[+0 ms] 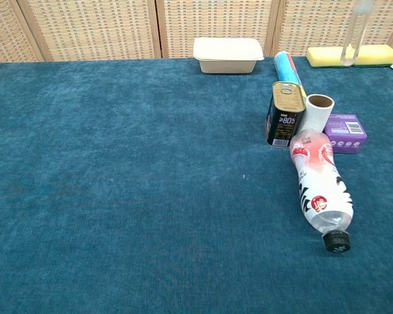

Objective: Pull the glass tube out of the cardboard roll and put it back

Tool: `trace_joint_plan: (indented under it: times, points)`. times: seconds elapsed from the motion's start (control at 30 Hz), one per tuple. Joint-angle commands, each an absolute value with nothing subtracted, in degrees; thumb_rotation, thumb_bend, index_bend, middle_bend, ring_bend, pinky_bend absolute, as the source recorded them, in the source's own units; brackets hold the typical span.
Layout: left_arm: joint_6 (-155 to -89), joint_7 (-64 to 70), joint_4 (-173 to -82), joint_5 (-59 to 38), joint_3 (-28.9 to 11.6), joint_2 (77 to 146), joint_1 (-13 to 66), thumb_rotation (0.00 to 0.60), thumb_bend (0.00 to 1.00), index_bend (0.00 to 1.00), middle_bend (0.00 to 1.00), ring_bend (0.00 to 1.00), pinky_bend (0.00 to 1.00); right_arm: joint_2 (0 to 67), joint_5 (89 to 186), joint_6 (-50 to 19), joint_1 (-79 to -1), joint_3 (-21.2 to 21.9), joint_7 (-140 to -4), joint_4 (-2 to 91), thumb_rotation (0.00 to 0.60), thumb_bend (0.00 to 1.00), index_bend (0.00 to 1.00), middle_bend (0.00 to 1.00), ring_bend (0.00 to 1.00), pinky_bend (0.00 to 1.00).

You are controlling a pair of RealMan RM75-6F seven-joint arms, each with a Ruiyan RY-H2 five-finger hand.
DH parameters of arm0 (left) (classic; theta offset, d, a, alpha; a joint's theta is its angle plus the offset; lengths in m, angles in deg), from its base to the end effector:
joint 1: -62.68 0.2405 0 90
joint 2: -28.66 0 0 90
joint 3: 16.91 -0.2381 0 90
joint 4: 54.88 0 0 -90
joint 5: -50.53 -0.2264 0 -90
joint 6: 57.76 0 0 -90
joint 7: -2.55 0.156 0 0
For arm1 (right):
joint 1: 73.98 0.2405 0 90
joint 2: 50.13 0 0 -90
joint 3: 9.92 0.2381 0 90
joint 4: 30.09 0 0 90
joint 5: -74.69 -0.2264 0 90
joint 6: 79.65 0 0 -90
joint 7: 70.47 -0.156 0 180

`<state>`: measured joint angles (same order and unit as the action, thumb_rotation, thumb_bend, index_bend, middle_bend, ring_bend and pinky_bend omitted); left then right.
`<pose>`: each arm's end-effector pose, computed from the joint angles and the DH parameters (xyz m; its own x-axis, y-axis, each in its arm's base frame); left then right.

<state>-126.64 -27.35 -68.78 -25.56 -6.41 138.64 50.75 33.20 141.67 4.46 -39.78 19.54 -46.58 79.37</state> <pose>-0.4464 0.2426 0.0554 0.3545 -0.0279 0.9347 0.8889 0.3204 -0.3275 -0.0516 -0.3334 0.1200 -0.0442 0.2888 0.9564 -0.9641 -0.2631 0.0349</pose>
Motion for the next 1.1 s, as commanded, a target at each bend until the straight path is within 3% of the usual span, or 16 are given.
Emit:
trace_joint_plan:
  times: [0.03, 0.1, 0.23, 0.3, 0.4, 0.47, 0.63, 0.7, 0.8, 0.87, 1.0, 1.1]
  points:
    - [-126.7, -27.5, -68.8, -25.6, -6.4, 138.6, 50.8, 0.000, 0.00, 0.00, 0.06, 0.00, 0.06, 32.9, 133.8, 5.0, -38.2, 24.5, -44.9, 77.4, 0.600, 0.38, 0.80, 1.00, 0.95, 0.85]
    - [-126.3, -27.9, -68.9, -25.5, -6.4, 138.5, 50.7, 0.000, 0.00, 0.00, 0.06, 0.00, 0.06, 32.7, 133.8, 4.9, -39.1, 23.1, -46.1, 79.8, 0.600, 0.38, 0.80, 1.00, 0.95, 0.85]
    - [-125.9, -27.0, -68.6, -25.5, -6.4, 138.6, 50.5, 0.000, 0.00, 0.00, 0.06, 0.00, 0.06, 31.1, 145.9, 5.9, -43.3, 12.9, -49.7, 83.9, 0.600, 0.38, 0.80, 1.00, 0.95, 0.86]
    - [-126.2, -27.2, -68.7, -25.5, -6.4, 138.6, 50.6, 0.000, 0.00, 0.00, 0.06, 0.00, 0.06, 31.0, 145.3, 5.8, -43.6, 13.1, -51.1, 83.1, 0.600, 0.38, 0.80, 1.00, 0.95, 0.86]
    - [-126.7, -28.0, -68.9, -25.6, -6.4, 138.5, 50.9, 0.000, 0.00, 0.00, 0.06, 0.00, 0.06, 32.4, 135.7, 4.7, -41.8, 19.2, -51.7, 75.7, 0.600, 0.38, 0.80, 1.00, 0.95, 0.86]
    - [-126.6, -27.8, -68.8, -25.6, -6.5, 138.6, 50.8, 0.000, 0.00, 0.00, 0.06, 0.00, 0.06, 32.6, 133.5, 3.8, -41.4, 19.7, -51.5, 74.6, 0.600, 0.38, 0.80, 1.00, 0.95, 0.86]
    - [-125.9, -26.8, -68.6, -25.5, -6.4, 138.7, 50.4, 0.000, 0.00, 0.00, 0.06, 0.00, 0.06, 29.9, 145.5, 3.1, -43.3, 11.5, -53.0, 79.4, 0.600, 0.38, 0.80, 1.00, 0.95, 0.86]
    - [-126.2, -26.8, -68.7, -25.4, -6.3, 138.7, 50.6, 0.000, 0.00, 0.00, 0.06, 0.00, 0.06, 30.0, 144.7, 4.6, -43.0, 14.1, -53.3, 78.6, 0.600, 0.38, 0.80, 1.00, 0.95, 0.86]
    - [-126.6, -27.7, -68.9, -25.5, -6.3, 138.6, 50.9, 0.000, 0.00, 0.00, 0.06, 0.00, 0.06, 32.3, 134.9, 5.2, -40.8, 20.6, -51.0, 73.8, 0.600, 0.38, 0.80, 1.00, 0.95, 0.86]
    - [-126.5, -27.7, -68.8, -25.6, -6.4, 138.5, 50.8, 0.000, 0.00, 0.00, 0.06, 0.00, 0.06, 32.5, 134.1, 4.3, -40.7, 19.1, -49.6, 73.5, 0.600, 0.38, 0.80, 1.00, 0.96, 0.86]
    - [-126.0, -27.3, -68.7, -25.5, -6.4, 138.6, 50.6, 0.000, 0.00, 0.00, 0.07, 0.00, 0.06, 31.1, 144.5, 2.9, -42.6, 10.1, -51.0, 75.6, 0.600, 0.38, 0.80, 1.00, 0.95, 0.86]
    - [-126.1, -26.9, -68.6, -25.5, -6.4, 138.7, 50.6, 0.000, 0.00, 0.00, 0.07, 0.00, 0.06, 31.0, 144.8, 3.4, -42.7, 11.1, -52.7, 74.7, 0.600, 0.38, 0.80, 1.00, 0.95, 0.86]
